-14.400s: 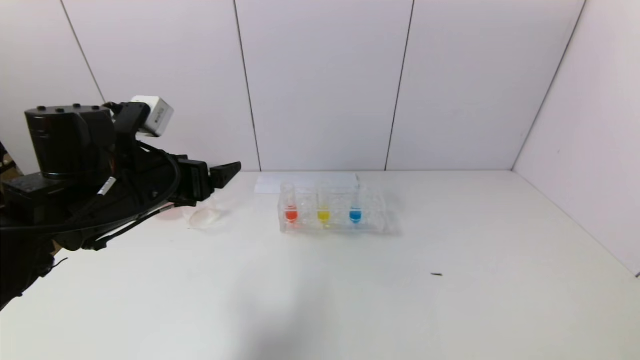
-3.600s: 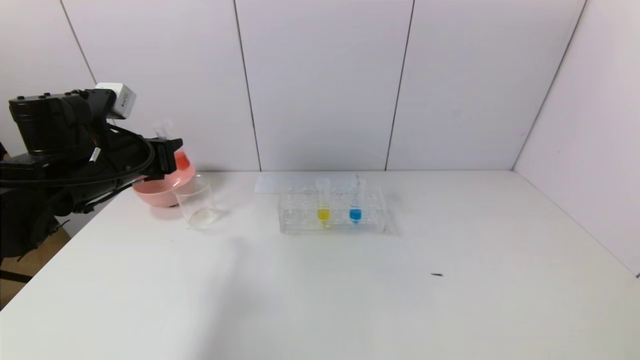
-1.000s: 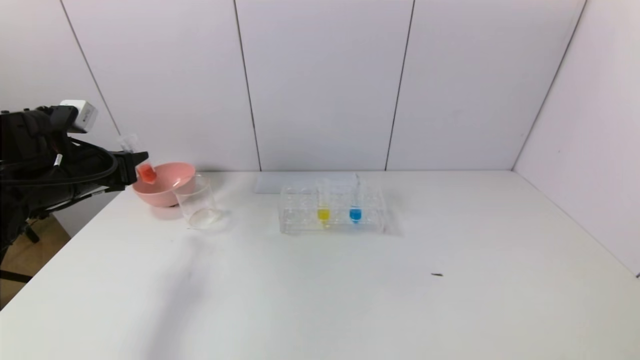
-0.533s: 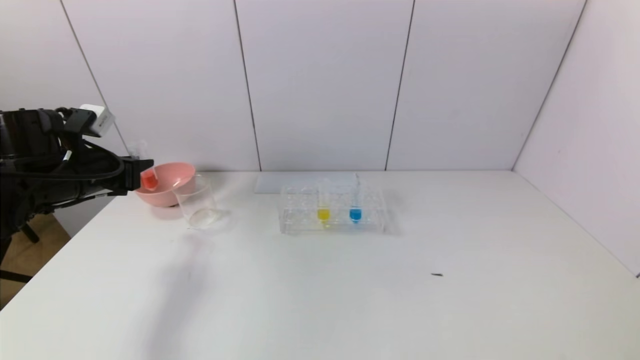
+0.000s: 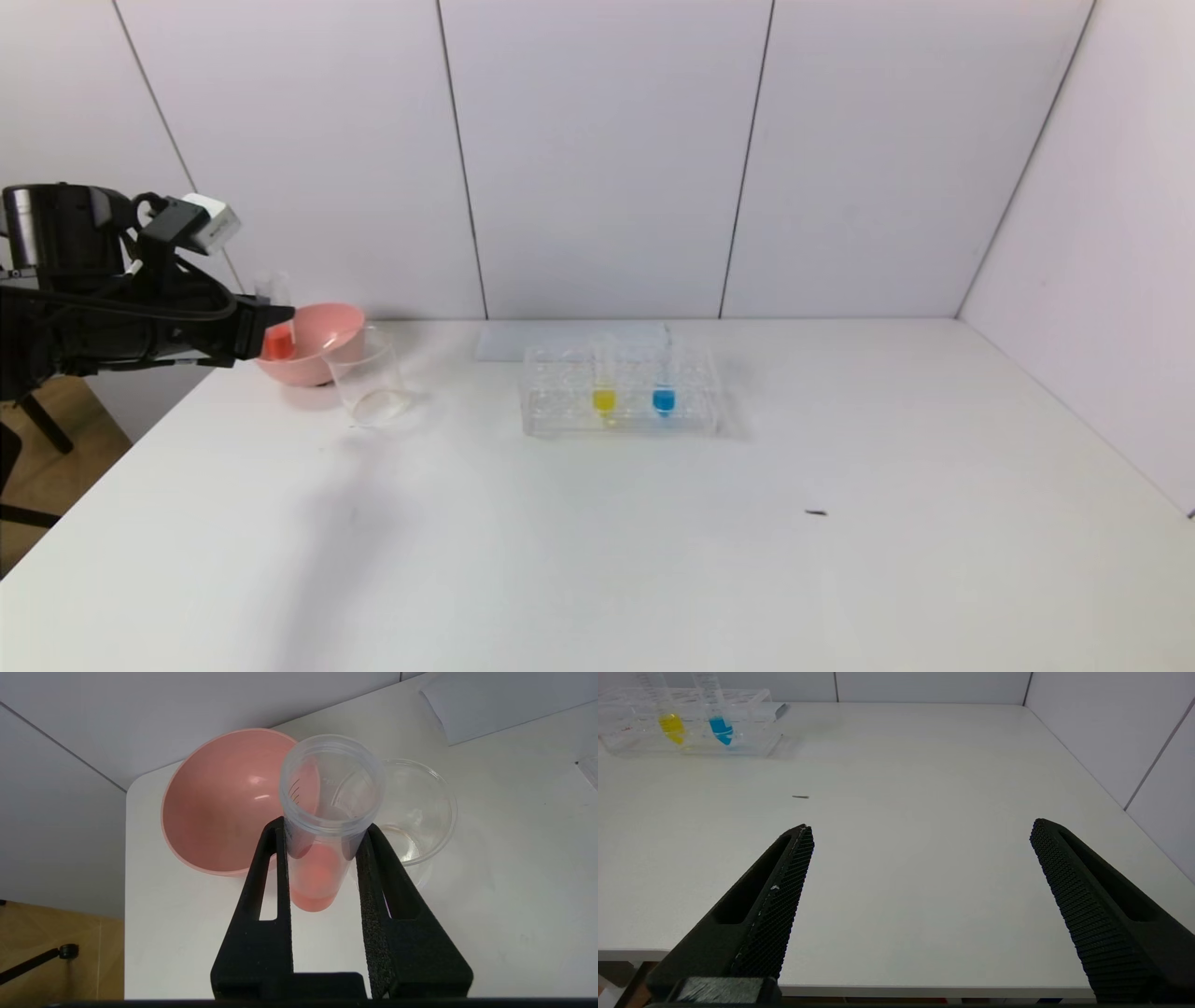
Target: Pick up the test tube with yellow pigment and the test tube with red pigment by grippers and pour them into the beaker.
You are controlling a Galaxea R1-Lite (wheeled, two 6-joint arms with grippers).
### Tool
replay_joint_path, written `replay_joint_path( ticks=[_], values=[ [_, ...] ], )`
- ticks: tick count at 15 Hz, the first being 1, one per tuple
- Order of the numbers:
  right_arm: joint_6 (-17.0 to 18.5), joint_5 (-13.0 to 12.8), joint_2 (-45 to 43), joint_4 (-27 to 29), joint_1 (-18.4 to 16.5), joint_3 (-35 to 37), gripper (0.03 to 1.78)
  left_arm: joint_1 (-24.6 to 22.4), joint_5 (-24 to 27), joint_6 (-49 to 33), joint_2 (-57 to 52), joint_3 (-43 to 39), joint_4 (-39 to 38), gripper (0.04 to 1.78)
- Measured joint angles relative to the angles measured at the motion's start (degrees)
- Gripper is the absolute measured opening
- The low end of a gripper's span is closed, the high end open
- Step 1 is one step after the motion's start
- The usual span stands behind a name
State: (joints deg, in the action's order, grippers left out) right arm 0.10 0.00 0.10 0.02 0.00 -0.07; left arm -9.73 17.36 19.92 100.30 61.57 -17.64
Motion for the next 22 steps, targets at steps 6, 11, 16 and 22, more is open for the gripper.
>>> replay_joint_path(
  ticks=[6,11,16,22],
  values=[
    [0.0,0.0,0.0,0.0,0.0,-0.02,1.7,-0.41,0.06,6.12,2.04,5.13,5.77,0.44],
    [0.0,0.0,0.0,0.0,0.0,-0.02,1.7,-0.74,0.2,10.69,2.58,8.29,12.87,0.44],
    [0.0,0.0,0.0,0.0,0.0,-0.02,1.7,-0.74,0.17,13.87,3.0,10.69,17.42,0.44],
    [0.0,0.0,0.0,0.0,0.0,-0.02,1.7,-1.01,0.17,17.24,3.47,12.76,19.46,0.44]
  ],
)
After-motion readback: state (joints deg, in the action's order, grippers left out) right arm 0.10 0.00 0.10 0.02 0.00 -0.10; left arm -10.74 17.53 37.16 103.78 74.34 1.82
